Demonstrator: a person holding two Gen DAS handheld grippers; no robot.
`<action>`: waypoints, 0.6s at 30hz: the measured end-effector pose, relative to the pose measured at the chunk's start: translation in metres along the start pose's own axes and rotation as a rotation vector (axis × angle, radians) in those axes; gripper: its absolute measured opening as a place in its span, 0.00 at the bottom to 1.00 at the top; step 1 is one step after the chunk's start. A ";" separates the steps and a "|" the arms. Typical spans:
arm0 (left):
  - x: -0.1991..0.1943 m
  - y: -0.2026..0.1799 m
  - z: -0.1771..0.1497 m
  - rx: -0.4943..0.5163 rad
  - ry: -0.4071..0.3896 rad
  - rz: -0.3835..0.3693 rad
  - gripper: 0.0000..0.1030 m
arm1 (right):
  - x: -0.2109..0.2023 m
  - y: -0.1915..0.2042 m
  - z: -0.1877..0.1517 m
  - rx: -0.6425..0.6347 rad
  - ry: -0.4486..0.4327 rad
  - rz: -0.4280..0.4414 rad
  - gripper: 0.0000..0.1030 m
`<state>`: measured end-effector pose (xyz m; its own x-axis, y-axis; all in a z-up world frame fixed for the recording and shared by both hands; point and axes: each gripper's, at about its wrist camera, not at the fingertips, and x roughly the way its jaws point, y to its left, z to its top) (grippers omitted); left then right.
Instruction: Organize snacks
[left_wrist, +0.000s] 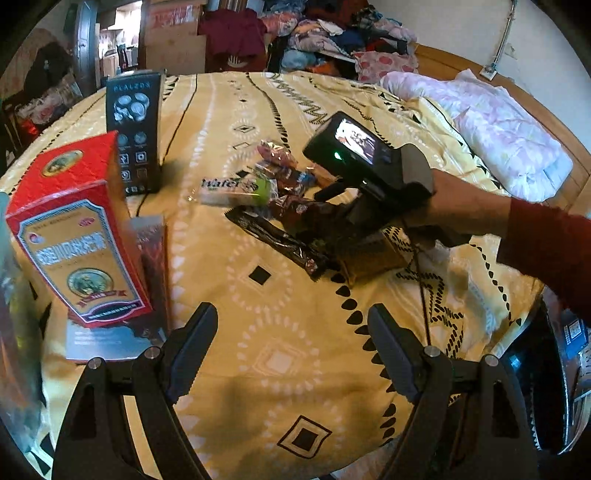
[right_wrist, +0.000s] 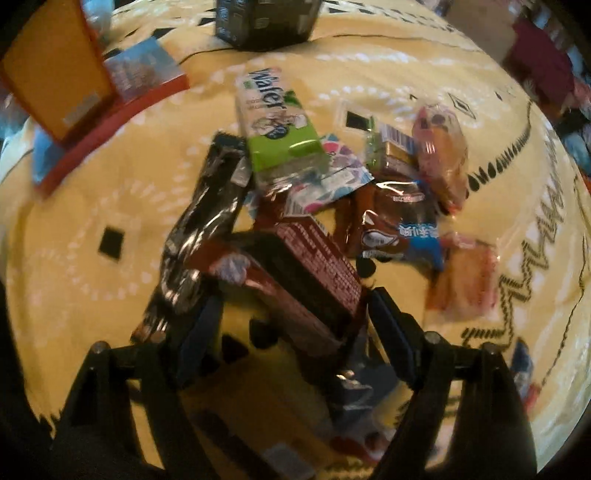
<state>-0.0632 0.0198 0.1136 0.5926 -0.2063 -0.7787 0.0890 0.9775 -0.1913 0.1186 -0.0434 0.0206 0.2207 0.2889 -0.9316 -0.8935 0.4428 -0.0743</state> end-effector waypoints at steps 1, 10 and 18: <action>0.001 0.000 -0.001 0.001 0.001 -0.003 0.82 | -0.004 -0.001 -0.001 0.036 -0.023 0.004 0.53; -0.010 0.011 -0.021 -0.025 0.008 -0.035 0.82 | -0.081 0.058 -0.058 0.434 -0.308 0.419 0.47; -0.025 0.030 -0.063 -0.058 0.083 -0.031 0.82 | -0.034 0.112 -0.091 0.586 -0.229 0.635 0.60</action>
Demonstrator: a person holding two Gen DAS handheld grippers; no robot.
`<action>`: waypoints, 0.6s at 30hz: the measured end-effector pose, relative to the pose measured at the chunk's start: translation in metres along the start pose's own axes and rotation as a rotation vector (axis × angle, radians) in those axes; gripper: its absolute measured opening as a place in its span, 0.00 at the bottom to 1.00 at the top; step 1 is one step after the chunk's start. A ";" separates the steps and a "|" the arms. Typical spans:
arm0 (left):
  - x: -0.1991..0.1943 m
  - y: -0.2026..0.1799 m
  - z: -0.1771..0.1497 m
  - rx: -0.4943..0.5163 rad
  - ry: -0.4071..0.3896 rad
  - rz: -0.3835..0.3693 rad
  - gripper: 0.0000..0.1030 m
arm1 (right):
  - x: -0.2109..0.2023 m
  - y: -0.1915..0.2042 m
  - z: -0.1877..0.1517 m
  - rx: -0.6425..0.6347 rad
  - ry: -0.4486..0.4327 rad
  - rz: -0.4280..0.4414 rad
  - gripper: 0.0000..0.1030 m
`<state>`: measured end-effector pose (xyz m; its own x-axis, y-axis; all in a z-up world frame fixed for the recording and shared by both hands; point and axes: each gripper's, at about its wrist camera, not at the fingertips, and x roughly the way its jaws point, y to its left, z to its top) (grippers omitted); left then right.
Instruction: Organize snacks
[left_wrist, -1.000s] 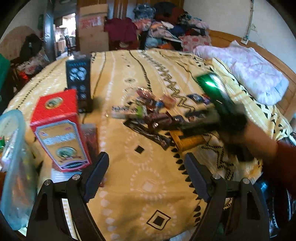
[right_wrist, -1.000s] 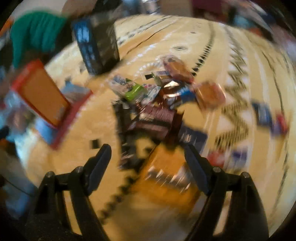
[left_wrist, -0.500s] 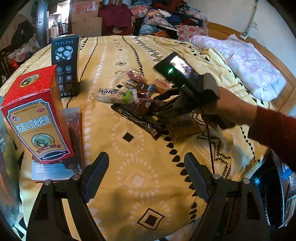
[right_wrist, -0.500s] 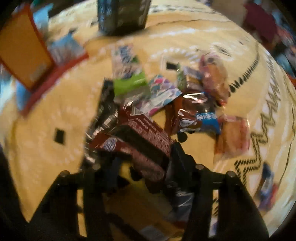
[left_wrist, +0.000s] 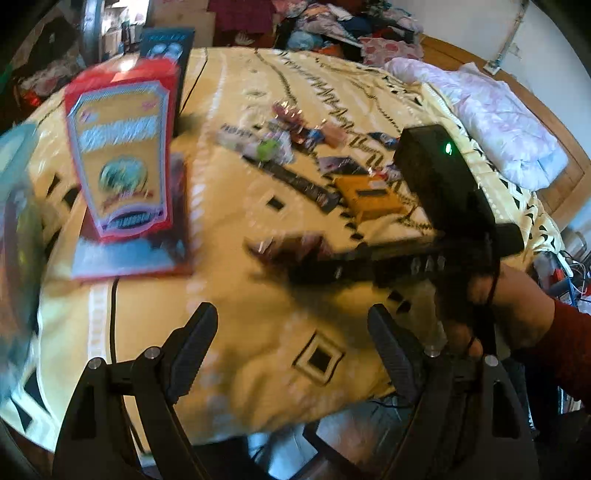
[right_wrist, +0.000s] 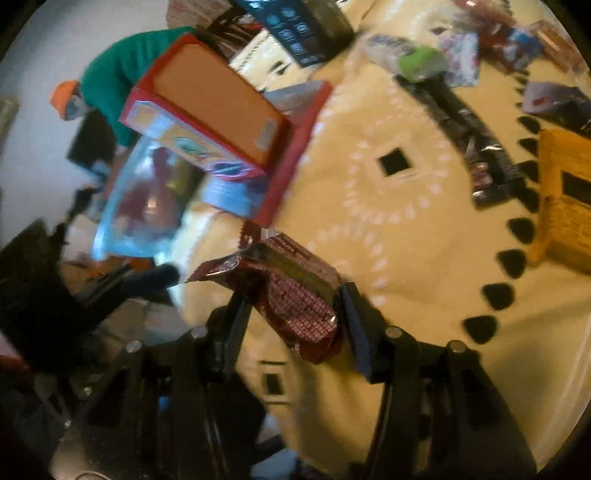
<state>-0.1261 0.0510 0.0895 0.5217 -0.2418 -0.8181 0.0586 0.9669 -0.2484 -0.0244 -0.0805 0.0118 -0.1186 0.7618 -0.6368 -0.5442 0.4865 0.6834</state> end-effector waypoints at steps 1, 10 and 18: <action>0.000 0.001 -0.003 -0.007 0.006 0.005 0.82 | -0.004 0.000 0.002 -0.020 -0.020 -0.040 0.65; 0.016 -0.008 0.014 -0.052 -0.043 0.002 0.82 | -0.077 -0.013 0.023 -0.010 -0.273 -0.213 0.68; 0.080 -0.003 0.060 -0.242 -0.002 0.006 0.82 | -0.091 -0.052 -0.009 0.212 -0.323 -0.205 0.70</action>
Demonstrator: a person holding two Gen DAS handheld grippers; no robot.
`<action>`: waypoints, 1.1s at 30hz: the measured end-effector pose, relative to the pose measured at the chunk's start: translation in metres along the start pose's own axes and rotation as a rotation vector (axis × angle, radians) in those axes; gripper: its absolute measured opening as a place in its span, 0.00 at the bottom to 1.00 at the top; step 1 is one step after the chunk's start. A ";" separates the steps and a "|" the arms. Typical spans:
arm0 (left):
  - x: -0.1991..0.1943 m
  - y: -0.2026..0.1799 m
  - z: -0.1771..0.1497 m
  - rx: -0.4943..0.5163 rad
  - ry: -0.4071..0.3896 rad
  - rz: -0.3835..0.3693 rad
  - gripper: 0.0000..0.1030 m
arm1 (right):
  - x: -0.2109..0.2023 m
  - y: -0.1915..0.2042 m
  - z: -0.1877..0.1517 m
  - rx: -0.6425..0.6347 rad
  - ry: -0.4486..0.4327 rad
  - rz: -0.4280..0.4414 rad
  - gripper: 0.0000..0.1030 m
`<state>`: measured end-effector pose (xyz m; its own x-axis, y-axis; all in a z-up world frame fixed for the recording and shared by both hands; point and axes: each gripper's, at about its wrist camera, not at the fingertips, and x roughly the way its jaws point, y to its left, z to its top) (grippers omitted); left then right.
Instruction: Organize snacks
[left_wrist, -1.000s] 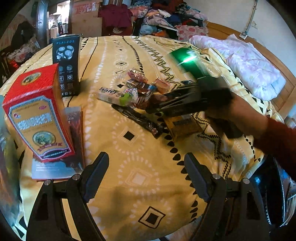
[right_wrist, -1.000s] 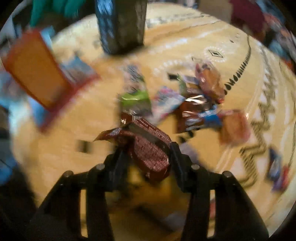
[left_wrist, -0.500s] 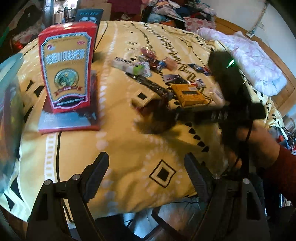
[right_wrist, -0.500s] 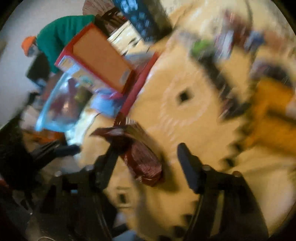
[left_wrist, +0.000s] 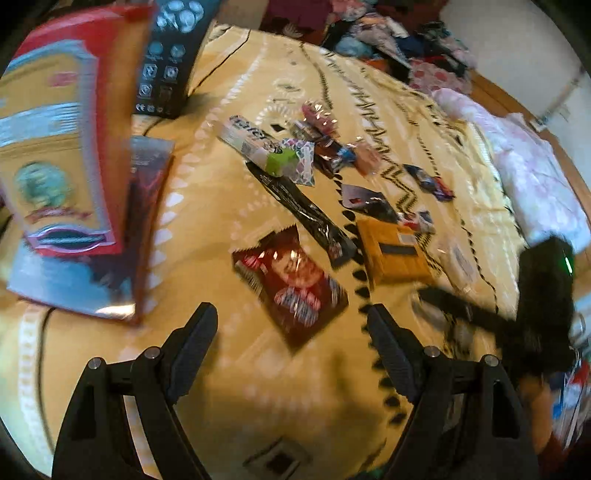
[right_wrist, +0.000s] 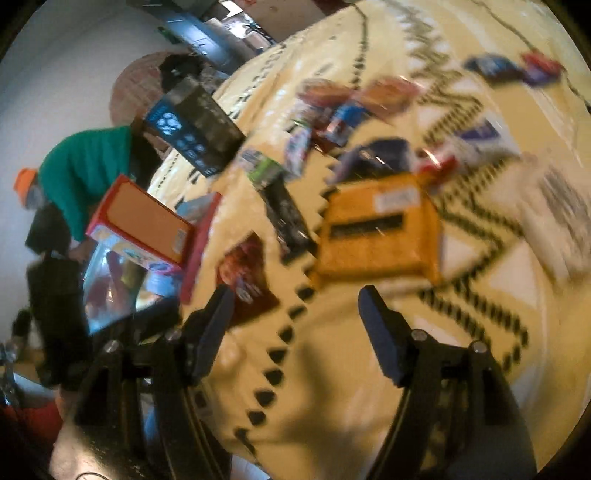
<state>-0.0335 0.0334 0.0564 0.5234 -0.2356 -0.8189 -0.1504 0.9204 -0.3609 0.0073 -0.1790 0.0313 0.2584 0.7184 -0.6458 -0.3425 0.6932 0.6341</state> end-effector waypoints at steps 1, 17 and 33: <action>0.007 -0.004 0.003 0.001 0.001 0.003 0.82 | -0.001 -0.001 -0.002 0.001 0.006 0.000 0.70; 0.025 0.007 -0.005 0.141 0.028 0.116 0.52 | 0.017 0.038 0.016 -0.220 0.000 -0.069 0.69; 0.016 0.024 -0.013 0.132 0.039 0.046 0.52 | 0.135 0.062 0.065 -0.415 0.116 -0.283 0.36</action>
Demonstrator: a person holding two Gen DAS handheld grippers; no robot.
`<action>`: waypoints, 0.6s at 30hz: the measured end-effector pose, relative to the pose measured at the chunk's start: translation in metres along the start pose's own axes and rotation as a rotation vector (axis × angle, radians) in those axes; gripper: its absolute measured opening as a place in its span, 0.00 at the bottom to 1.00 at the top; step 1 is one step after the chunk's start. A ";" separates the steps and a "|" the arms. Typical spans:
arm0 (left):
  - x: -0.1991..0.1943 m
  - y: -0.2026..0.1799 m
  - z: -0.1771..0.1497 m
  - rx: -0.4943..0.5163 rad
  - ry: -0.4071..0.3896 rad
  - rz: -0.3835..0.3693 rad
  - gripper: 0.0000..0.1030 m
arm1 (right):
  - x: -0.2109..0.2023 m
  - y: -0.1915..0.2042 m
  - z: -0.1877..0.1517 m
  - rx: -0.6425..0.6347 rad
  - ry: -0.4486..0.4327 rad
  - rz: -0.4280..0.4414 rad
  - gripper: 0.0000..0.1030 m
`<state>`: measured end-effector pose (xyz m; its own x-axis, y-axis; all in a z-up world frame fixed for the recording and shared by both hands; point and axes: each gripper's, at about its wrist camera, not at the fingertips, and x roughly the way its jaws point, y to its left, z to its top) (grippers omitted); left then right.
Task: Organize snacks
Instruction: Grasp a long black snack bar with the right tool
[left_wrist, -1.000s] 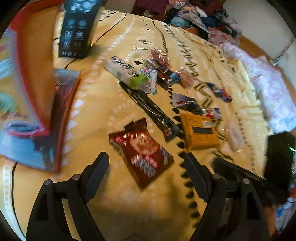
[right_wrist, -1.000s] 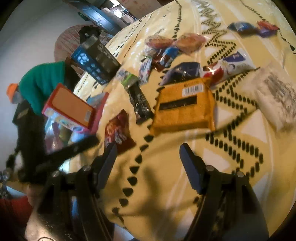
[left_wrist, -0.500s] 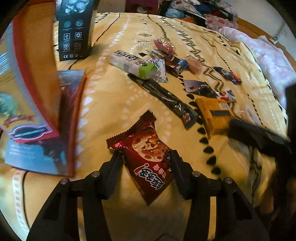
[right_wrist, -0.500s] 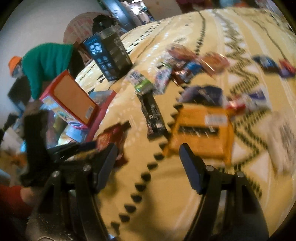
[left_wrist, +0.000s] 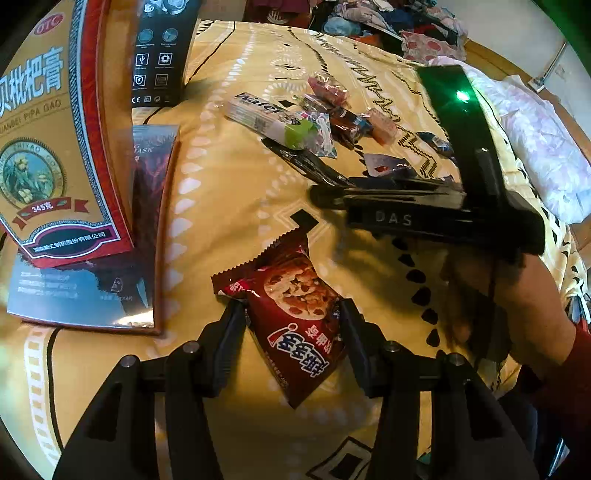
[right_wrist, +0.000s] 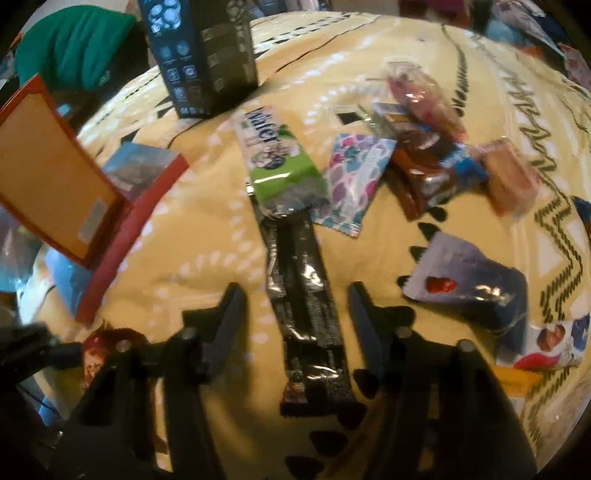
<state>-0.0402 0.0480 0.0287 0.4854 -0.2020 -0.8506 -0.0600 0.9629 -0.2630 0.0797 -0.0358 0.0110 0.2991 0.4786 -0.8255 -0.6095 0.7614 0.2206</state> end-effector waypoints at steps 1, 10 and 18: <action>0.000 0.000 0.000 -0.003 -0.003 0.000 0.52 | -0.004 -0.003 -0.002 0.025 -0.004 0.005 0.31; -0.028 -0.007 -0.005 0.026 -0.063 0.008 0.52 | -0.073 0.004 -0.054 0.128 -0.083 0.078 0.25; -0.028 -0.009 -0.018 0.075 -0.004 -0.032 0.52 | -0.095 0.007 -0.102 0.197 -0.023 0.044 0.28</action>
<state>-0.0689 0.0421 0.0466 0.4895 -0.2320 -0.8406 0.0209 0.9668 -0.2547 -0.0281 -0.1204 0.0383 0.2937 0.5211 -0.8013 -0.4674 0.8096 0.3552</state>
